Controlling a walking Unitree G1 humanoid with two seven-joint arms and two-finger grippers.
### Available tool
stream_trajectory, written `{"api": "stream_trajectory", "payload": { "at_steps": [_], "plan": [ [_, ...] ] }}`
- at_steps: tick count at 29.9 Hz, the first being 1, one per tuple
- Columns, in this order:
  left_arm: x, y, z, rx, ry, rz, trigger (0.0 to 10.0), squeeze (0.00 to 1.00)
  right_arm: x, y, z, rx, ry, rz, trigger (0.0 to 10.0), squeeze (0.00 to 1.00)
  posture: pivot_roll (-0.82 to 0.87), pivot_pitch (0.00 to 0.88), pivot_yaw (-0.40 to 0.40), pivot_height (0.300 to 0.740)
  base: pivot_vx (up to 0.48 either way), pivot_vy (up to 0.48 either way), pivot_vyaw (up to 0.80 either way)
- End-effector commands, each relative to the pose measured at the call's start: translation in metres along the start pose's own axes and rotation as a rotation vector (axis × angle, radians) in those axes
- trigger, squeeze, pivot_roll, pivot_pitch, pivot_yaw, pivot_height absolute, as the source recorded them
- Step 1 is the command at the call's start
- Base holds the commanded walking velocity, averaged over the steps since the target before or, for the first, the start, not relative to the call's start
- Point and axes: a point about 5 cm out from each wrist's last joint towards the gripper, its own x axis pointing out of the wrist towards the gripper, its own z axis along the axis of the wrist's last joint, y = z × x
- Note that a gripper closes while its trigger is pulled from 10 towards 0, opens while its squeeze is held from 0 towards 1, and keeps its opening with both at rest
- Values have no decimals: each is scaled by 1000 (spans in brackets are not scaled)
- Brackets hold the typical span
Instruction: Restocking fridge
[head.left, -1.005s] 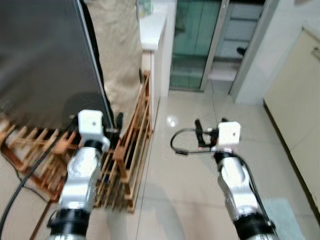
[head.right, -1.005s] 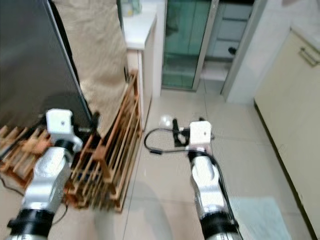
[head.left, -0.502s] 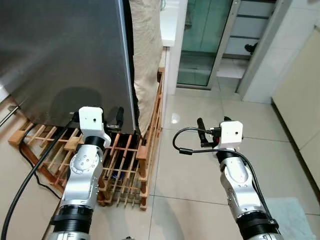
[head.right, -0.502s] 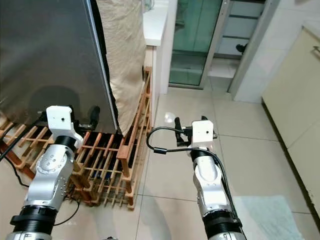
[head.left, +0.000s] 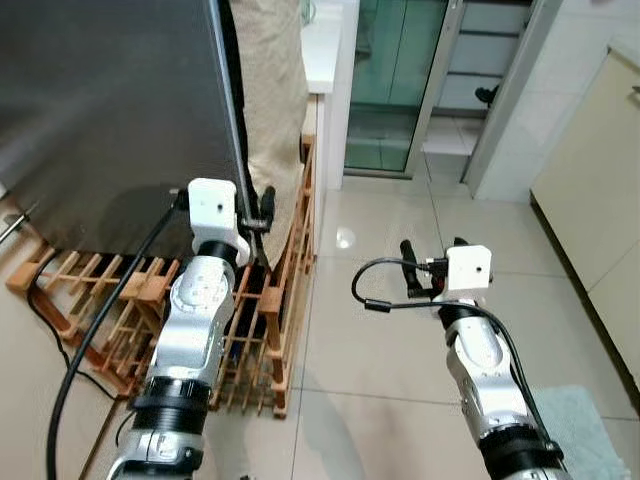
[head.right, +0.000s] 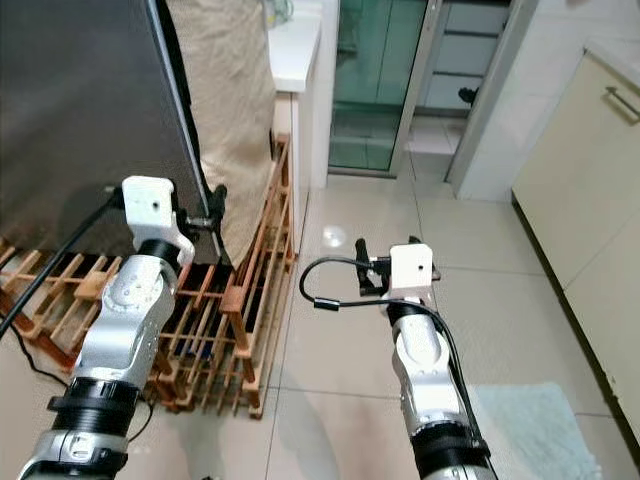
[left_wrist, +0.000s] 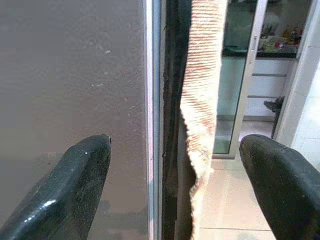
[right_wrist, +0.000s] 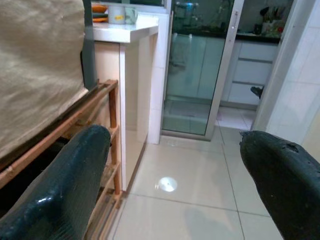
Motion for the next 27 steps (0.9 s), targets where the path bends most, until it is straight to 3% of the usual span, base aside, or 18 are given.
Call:
{"api": "stream_trajectory", "payload": {
  "at_steps": [1, 17, 27],
  "plan": [
    [4, 1, 3, 0, 4, 21, 10000, 0, -2, -2, -2, 2, 5, -1, 10000, 0, -38, 0, 11, 740, 0, 0, 0],
    [28, -8, 29, -65, -49, -16, 10000, 0, -7, -4, -6, -3, 18, -1, 10000, 0, -55, 0, 18, 740, 0, 0, 0],
    [43, -20, 36, -63, -64, -33, 10000, 0, -9, 11, -3, 13, 6, 147, 10000, 0, -69, 0, 24, 740, 0, 0, 0]
  ]
}}
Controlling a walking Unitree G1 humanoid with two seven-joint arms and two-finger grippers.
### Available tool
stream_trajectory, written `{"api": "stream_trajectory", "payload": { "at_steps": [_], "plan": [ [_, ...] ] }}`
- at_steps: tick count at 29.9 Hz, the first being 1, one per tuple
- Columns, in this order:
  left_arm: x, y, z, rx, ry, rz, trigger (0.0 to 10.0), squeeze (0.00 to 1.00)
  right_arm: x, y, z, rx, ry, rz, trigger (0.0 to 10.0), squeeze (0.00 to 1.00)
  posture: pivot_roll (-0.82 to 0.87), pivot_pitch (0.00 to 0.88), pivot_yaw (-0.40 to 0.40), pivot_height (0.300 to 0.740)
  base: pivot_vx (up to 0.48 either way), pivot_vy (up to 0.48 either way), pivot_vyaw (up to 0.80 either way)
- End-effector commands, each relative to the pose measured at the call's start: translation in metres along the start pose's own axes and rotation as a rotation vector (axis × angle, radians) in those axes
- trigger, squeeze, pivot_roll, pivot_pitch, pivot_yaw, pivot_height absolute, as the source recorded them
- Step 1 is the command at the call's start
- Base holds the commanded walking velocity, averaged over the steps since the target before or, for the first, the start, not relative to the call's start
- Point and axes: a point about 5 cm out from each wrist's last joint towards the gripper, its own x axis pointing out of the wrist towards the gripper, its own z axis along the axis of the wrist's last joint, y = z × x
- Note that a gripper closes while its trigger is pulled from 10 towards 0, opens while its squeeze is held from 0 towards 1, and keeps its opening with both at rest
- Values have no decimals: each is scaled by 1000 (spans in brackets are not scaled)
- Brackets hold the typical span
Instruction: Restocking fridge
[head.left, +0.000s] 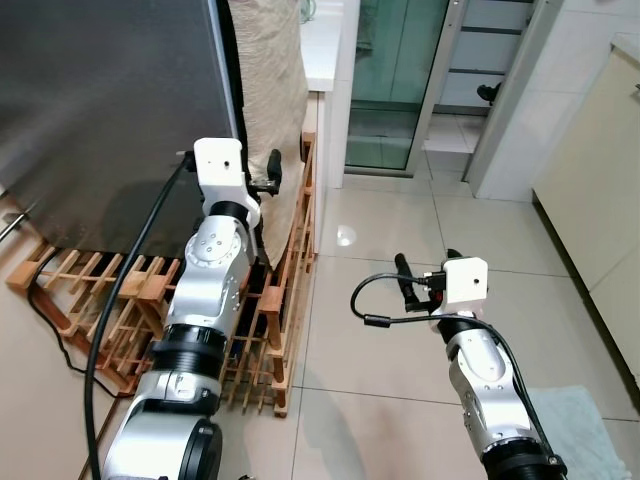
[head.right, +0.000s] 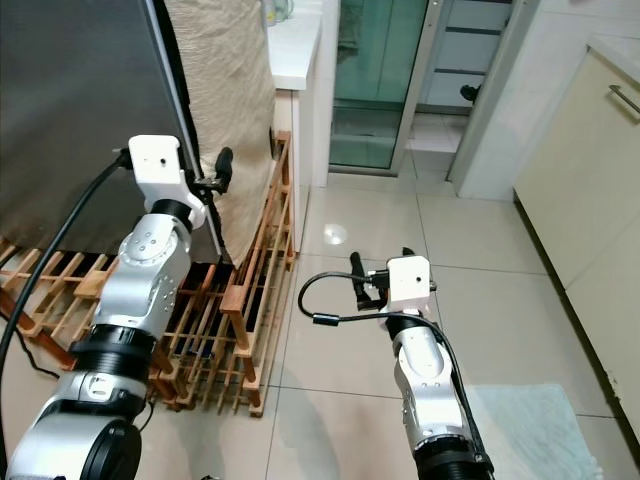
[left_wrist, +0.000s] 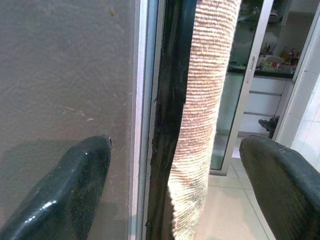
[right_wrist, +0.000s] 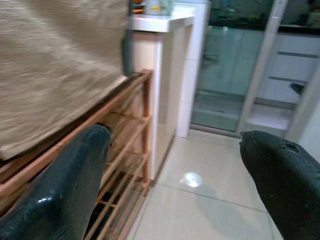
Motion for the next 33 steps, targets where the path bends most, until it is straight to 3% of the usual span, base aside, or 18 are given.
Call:
{"api": "stream_trajectory", "payload": {
  "at_steps": [1, 8, 17, 23, 28, 33],
  "plan": [
    [5, -6, 9, 1, -31, -16, 10000, 0, 0, -2, 5, -5, -15, 10, 10000, 0, -69, 0, 24, 740, 0, 0, 0],
    [8, -16, 16, -26, -56, -45, 10000, 0, -4, 2, 3, -23, -3, 92, 10000, 0, -80, 0, 22, 740, 0, 0, 0],
    [-10, -29, 4, -37, -26, -76, 10000, 0, -7, 5, -1, -12, 15, 106, 10000, 0, -65, 0, 18, 740, 0, 0, 0],
    [-1, -23, -2, -12, 2, -27, 10000, 0, -4, 15, 2, -12, 1, 164, 10000, 0, -60, 0, 18, 740, 0, 0, 0],
    [2, -29, -1, -9, 8, -38, 10000, 0, -4, 17, 3, -11, -3, 177, 10000, 0, -63, 0, 18, 740, 0, 0, 0],
    [10, -57, 1, -32, 11, -169, 10000, 0, 0, 25, 15, -16, -33, 268, 10000, 0, -70, 0, 19, 740, 0, 0, 0]
  ]
}}
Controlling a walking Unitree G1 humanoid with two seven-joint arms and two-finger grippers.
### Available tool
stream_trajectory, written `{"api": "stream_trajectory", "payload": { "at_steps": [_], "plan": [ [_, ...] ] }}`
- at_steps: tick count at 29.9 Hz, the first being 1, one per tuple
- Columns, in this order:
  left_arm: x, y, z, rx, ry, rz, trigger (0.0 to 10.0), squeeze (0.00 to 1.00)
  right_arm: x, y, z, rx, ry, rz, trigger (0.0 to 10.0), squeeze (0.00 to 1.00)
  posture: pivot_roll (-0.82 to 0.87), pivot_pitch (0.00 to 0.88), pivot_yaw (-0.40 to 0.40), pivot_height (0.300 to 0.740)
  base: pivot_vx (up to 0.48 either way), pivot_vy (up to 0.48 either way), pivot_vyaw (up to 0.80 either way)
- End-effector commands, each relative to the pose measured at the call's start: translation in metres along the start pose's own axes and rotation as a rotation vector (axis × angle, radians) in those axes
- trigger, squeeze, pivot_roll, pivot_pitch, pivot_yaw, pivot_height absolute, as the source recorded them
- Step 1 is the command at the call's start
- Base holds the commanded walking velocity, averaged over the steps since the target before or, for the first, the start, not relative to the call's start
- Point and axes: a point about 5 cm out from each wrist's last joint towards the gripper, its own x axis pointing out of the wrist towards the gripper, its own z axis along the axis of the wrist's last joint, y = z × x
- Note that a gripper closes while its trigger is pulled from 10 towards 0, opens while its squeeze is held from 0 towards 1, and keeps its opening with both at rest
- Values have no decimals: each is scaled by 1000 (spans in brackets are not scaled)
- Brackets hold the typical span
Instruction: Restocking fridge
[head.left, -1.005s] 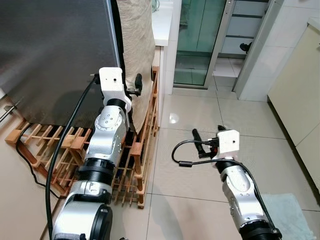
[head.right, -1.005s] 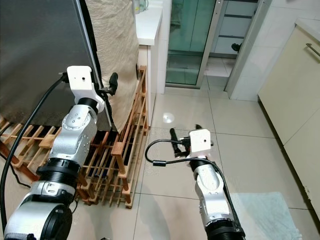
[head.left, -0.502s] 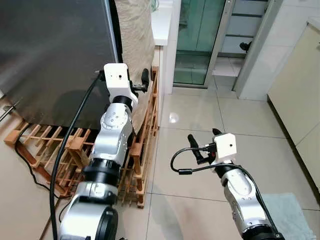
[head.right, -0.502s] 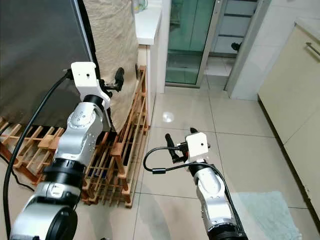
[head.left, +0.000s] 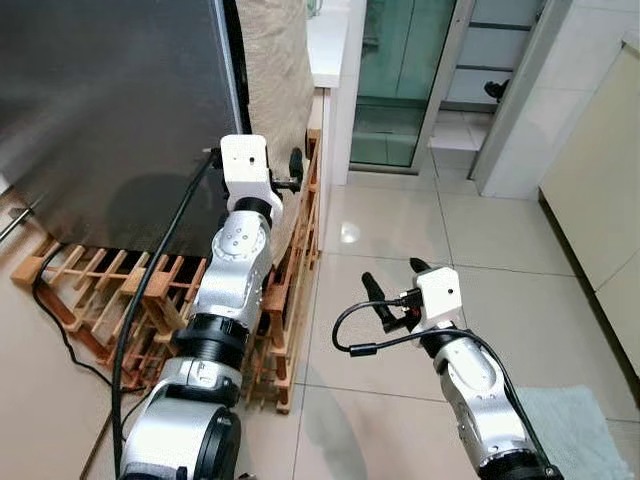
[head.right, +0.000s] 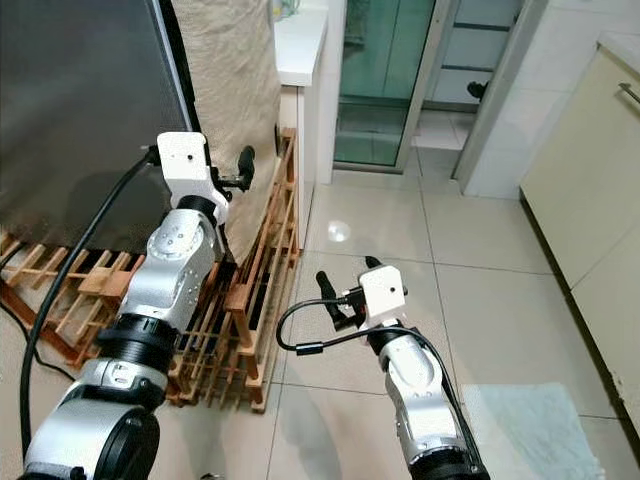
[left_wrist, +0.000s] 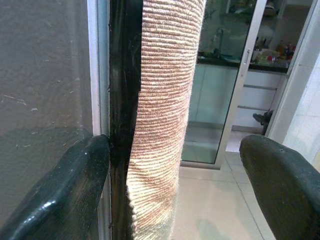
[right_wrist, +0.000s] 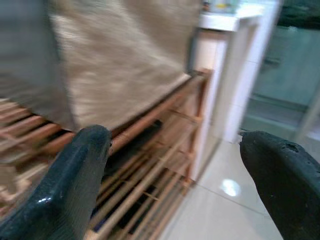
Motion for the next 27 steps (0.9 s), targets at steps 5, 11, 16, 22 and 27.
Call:
{"api": "stream_trajectory", "payload": {
  "at_steps": [5, 11, 16, 22, 27],
  "plan": [
    [4, -51, 8, -121, -15, -329, 10000, 0, 6, -2, 10, -36, -17, 52, 10000, 0, -80, 0, 19, 740, 0, 0, 0],
    [-1, -81, 16, -199, -58, -509, 10000, 0, 4, -4, 7, -33, 2, 47, 10000, 0, -80, 0, 20, 740, 0, 0, 0],
    [-10, -113, 24, -260, -94, -687, 10000, 0, 3, -1, 4, -30, 16, 58, 10000, 0, -82, 0, 24, 740, 0, 0, 0],
    [-26, -151, 48, -377, -178, -917, 10000, 0, 2, 0, 0, -27, 32, 58, 10000, 0, -90, 0, 29, 740, 0, 0, 0],
    [-37, -164, 56, -393, -210, -1004, 10000, 0, 1, 1, -2, -24, 39, 59, 10000, 0, -93, 0, 32, 740, 0, 0, 0]
  ]
}}
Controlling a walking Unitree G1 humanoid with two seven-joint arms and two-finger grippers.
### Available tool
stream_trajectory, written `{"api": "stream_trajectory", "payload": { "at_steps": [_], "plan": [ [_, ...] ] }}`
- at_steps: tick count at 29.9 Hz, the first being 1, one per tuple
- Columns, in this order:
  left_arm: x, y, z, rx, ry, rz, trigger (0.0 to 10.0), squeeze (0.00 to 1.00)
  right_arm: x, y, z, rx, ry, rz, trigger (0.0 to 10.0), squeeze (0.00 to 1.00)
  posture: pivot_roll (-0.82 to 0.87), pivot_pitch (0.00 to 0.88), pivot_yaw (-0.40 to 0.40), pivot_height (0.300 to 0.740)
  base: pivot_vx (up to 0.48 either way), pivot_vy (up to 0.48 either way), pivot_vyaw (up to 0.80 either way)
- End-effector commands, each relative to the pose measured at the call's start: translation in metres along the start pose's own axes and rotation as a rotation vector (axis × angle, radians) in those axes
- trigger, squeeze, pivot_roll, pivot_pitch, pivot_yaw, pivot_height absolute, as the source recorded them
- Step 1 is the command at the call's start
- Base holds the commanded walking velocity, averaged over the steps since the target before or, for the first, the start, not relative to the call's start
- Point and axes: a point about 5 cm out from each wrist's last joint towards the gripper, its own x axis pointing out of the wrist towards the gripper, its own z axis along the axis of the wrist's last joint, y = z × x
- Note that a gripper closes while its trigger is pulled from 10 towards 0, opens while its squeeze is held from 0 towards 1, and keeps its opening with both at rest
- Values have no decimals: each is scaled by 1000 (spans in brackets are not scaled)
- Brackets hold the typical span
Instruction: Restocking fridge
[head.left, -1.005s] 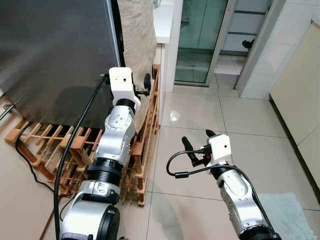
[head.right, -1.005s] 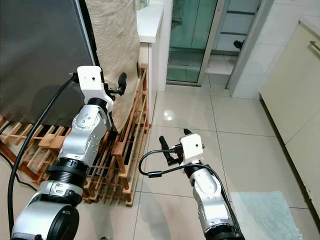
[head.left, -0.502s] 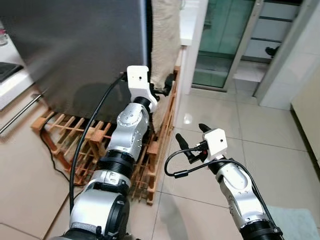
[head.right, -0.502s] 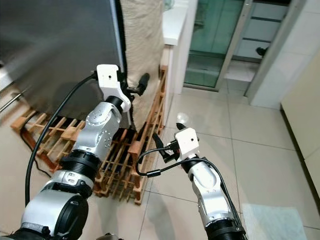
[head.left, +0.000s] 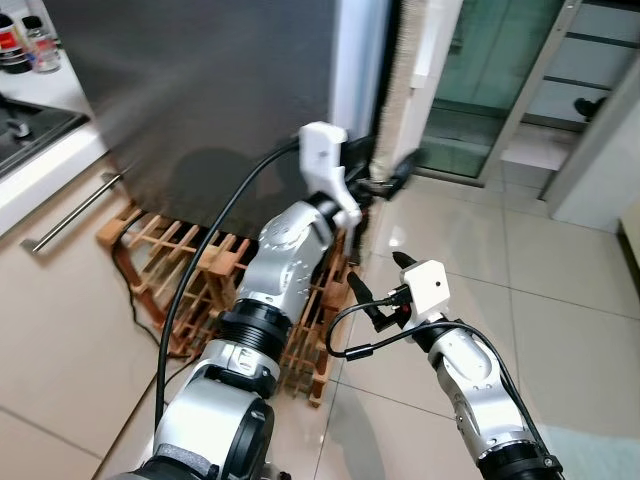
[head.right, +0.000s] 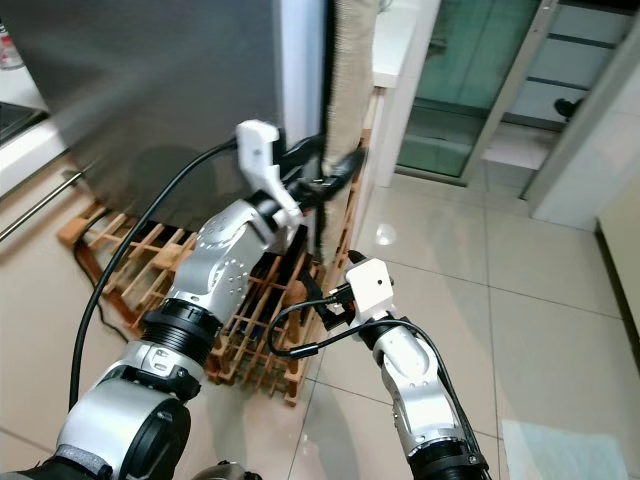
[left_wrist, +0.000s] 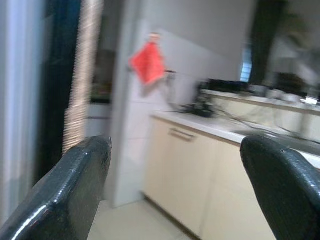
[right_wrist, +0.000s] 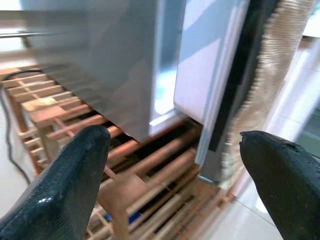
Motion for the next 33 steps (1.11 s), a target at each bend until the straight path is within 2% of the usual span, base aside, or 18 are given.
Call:
{"api": "stream_trajectory", "payload": {
  "at_steps": [1, 4, 6, 8, 10, 14, 16, 17, 18, 19, 21, 24, 26, 28, 29, 30, 32, 33],
  "plan": [
    [39, -57, 2, -129, -93, -135, 10000, 0, -4, -1, -5, 5, 27, -9, 10000, 0, -94, 0, 31, 740, 0, 0, 0],
    [34, -46, -2, -117, -76, -81, 10000, 0, -4, -1, -6, 6, 30, -8, 10000, 0, -94, 0, 31, 740, 0, 0, 0],
    [25, -34, -1, -96, -67, -30, 10000, 0, -4, 0, -6, 6, 30, -7, 10000, 0, -92, 0, 26, 740, 0, 0, 0],
    [5, -7, -1, -13, -39, 117, 10000, 0, -5, -2, -5, 6, 29, -14, 10000, 0, -90, 0, 26, 740, 0, 0, 0],
    [-7, 8, -3, 32, -15, 196, 10000, 0, -5, -2, -5, 6, 29, -17, 10000, 0, -83, 0, 24, 740, 0, 0, 0],
    [-50, 56, -2, 90, 1, 463, 10000, 0, -5, -4, -6, 7, 30, -24, 10000, 0, -69, 0, 19, 740, 0, 0, 0],
    [-56, 62, -1, 97, -2, 498, 10000, 0, -6, -4, -7, 7, 31, -25, 10000, 0, -69, 0, 19, 740, 0, 0, 0],
    [-71, 73, 9, 141, -26, 552, 10000, 0, -6, -5, -7, 7, 33, -26, 10000, 0, -64, 0, 19, 740, 0, 0, 0],
    [-71, 73, 9, 141, -26, 552, 10000, 0, -6, -5, -7, 7, 33, -26, 10000, 0, -64, 0, 19, 740, 0, 0, 0],
    [-80, 77, 15, 171, -45, 577, 10000, 0, -6, -6, -7, 7, 34, -28, 10000, 0, -61, 0, 20, 740, 0, 0, 0],
    [-111, 80, 34, 202, -124, 590, 10000, 0, -7, -9, -7, 15, 35, -41, 10000, 0, -56, 0, 22, 740, 0, 0, 0],
    [-121, 70, 38, 203, -138, 517, 10000, 0, -8, -10, -8, 19, 39, -47, 10000, 0, -54, 0, 22, 740, 0, 0, 0],
    [-135, 59, 37, 194, -107, 433, 10000, 0, -9, -11, -10, 28, 45, -52, 10000, 0, -46, 0, 18, 740, 0, 0, 0],
    [-150, 54, 32, 237, -38, 411, 10000, 0, -10, -12, -11, 31, 50, -53, 10000, 0, -31, 0, 11, 740, 0, 0, 0],
    [-157, 55, 28, 261, -1, 427, 10000, 0, -10, -12, -11, 33, 51, -54, 10000, 0, -29, 0, 10, 740, 0, 0, 0],
    [-157, 55, 28, 261, -1, 427, 10000, 0, -10, -12, -11, 33, 51, -54, 10000, 0, -29, 0, 10, 740, 0, 0, 0],
    [-181, 63, 16, 289, 79, 566, 10000, 0, -10, -16, -13, 50, 53, -77, 10000, 0, -17, 0, 3, 740, 0, 0, 0],
    [-181, 63, 16, 289, 79, 566, 10000, 0, -10, -16, -13, 50, 53, -77, 10000, 0, -17, 0, 3, 740, 0, 0, 0]
  ]
}}
